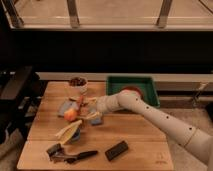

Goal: Place apple in tray

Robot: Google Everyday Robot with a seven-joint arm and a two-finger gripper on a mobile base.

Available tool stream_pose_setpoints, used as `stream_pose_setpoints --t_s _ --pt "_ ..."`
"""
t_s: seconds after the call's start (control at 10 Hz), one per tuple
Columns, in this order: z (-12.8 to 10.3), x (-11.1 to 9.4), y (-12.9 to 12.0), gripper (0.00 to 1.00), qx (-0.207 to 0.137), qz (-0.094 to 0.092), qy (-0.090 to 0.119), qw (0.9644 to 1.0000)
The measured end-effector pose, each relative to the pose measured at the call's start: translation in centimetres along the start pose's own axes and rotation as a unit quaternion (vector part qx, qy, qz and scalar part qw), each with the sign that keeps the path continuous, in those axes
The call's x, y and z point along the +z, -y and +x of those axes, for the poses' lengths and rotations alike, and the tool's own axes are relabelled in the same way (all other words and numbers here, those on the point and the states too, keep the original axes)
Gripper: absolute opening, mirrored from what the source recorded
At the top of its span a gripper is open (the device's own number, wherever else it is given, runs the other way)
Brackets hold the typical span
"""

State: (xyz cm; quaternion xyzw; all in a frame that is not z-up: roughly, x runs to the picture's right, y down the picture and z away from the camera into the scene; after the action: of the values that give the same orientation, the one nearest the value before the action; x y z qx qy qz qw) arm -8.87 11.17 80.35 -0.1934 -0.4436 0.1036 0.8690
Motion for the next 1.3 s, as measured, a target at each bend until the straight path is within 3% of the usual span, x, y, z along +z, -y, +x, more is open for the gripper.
stream_pose_setpoints --t_s 0.3,0.9,1.3 --pt "-1.0 1.5 0.1 0.65 -0.001 -0.012 0.015 0.9998" --pt "-4.0 5.3 -1.1 0.65 -0.018 -0.057 0.043 0.9973" --pt "-4.6 6.5 -1.9 0.63 -0.024 -0.08 0.053 0.9951"
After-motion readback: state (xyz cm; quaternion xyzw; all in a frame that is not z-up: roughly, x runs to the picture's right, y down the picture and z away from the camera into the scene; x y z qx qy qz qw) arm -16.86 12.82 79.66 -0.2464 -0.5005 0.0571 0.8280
